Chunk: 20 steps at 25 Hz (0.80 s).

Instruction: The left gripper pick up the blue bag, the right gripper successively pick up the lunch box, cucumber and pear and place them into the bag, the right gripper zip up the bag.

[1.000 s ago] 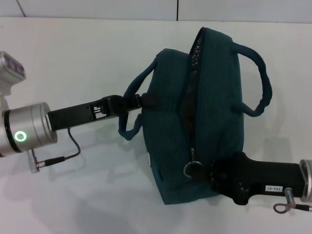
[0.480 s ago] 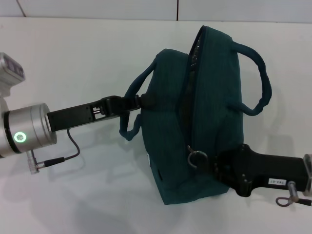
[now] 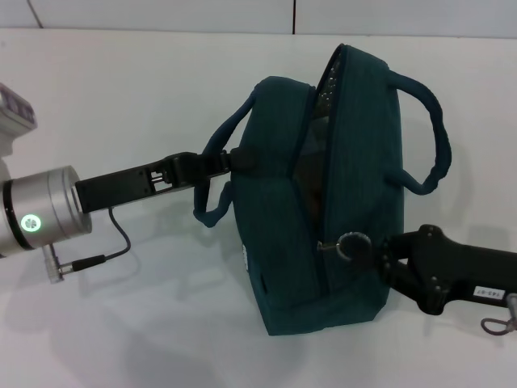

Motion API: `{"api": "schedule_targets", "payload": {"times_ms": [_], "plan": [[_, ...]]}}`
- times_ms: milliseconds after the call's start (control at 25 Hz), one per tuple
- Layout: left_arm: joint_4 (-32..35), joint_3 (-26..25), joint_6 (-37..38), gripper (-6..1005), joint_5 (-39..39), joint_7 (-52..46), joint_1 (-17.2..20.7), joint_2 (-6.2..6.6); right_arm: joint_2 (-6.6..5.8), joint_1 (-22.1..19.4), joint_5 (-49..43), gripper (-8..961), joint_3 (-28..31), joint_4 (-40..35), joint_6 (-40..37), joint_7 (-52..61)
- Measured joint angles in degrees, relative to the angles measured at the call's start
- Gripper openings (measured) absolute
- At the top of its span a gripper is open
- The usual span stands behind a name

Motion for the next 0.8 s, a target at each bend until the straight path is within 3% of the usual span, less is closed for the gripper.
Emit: {"api": "schedule_targets", "payload": {"times_ms": [600,800], "plan": [[-0.17,0.13,0.24,117,-0.57,1.86,-0.90,0.23,-0.01,1.00,0.12,20,1.07,-2.00,-7.28,-2.31],[-0.40,-0.02,1.34,223,-3.70,7.03,-0.56,0.12,0.15,1.40,0.16,21,1.29,-2.02,-7.31,-2.35]]}}
